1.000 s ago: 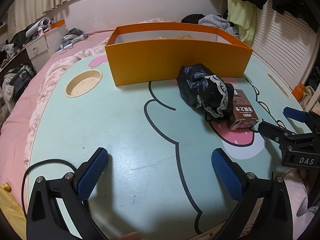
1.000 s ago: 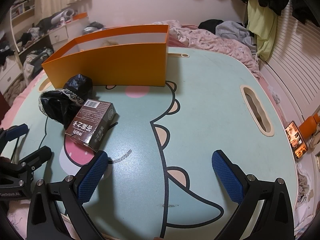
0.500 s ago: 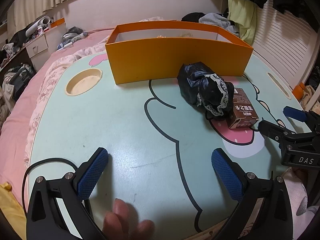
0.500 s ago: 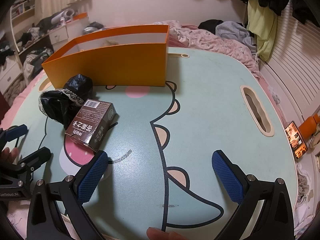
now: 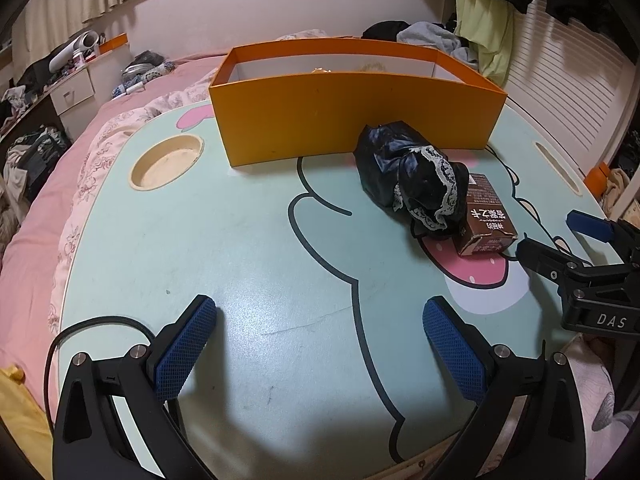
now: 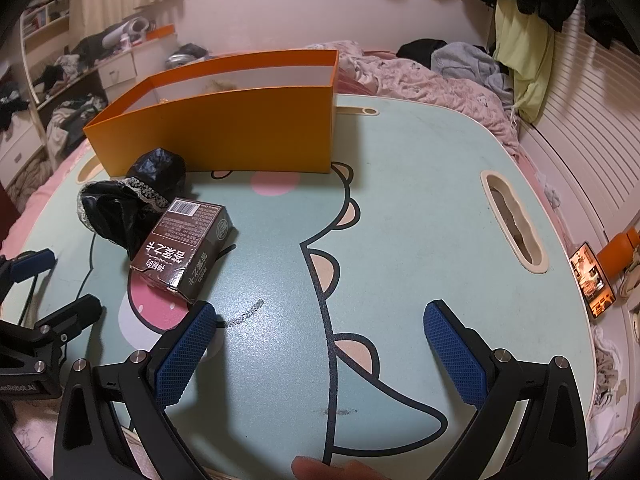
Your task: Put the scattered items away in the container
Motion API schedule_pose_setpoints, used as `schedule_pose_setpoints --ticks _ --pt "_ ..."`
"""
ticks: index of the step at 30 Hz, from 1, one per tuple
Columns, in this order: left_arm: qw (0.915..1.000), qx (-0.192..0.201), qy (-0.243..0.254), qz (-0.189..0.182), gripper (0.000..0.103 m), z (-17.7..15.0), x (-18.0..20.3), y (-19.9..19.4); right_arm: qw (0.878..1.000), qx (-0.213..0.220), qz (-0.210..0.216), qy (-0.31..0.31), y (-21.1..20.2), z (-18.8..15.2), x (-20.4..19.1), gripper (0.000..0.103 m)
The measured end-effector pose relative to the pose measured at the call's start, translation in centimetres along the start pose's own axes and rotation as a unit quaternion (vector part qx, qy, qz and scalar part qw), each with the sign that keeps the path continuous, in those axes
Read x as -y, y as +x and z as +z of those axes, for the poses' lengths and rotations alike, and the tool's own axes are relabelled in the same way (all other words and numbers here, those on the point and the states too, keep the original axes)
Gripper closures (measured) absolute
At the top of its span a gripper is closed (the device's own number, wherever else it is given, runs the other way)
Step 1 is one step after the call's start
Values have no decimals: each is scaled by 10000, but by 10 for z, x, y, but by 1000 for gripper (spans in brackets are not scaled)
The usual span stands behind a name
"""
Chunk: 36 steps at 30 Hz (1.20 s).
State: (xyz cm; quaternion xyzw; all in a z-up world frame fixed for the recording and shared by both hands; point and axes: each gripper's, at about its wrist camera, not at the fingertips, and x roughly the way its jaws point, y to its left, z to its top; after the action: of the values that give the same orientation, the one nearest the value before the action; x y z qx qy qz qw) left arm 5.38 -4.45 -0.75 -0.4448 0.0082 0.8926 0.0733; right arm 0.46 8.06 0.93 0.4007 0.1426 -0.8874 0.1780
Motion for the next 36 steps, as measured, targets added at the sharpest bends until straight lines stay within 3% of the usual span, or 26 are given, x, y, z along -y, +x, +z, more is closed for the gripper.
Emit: schedule_pose_setpoints --ticks 3,6,8,10,13,22,23,25,26,27,28,30,33,36 --pt "9992 12 -85 -390 0 4 -1 -8 10000 11 25 13 -1 0 0 0" --pt "9935 851 -415 -634 0 10 -7 -45 10000 15 37 15 -1 1 1 0" --pt "9901 1117 -407 -746 0 19 -7 -58 10000 15 32 12 -1 1 1 0" --pt "9882 1084 -504 -962 0 34 -8 -59 10000 16 35 17 -1 1 1 0" --pt "9866 712 -741 -1271 0 50 -5 -40 10000 15 34 14 -1 1 0 0" --pt "9943 548 -143 -899 0 68 28 -17 10000 18 32 15 -1 1 0 0" --pt "9960 431 -46 -776 4 69 31 -12 10000 17 34 16 -1 1 0 0" --pt "9974 201 94 -689 21 70 33 -1 10000 19 34 16 -1 1 0 0" --pt "9971 63 176 -734 39 68 34 5 10000 20 34 14 -1 1 0 0" --pt "9958 -116 242 -876 55 65 33 12 10000 20 33 11 -1 1 0 0" --pt "9934 -142 118 -1134 56 64 28 14 10000 20 32 11 -1 1 0 0" --pt "9895 -146 -227 -1418 71 60 15 11 10000 36 36 17 -1 1 0 0" --pt "9855 293 -530 -1583 71 49 -3 -12 10000 42 49 -5 -1 2 -1 0" --pt "9851 721 -622 -1432 71 35 -17 -42 9999 -92 70 -53 1 7 -3 0"
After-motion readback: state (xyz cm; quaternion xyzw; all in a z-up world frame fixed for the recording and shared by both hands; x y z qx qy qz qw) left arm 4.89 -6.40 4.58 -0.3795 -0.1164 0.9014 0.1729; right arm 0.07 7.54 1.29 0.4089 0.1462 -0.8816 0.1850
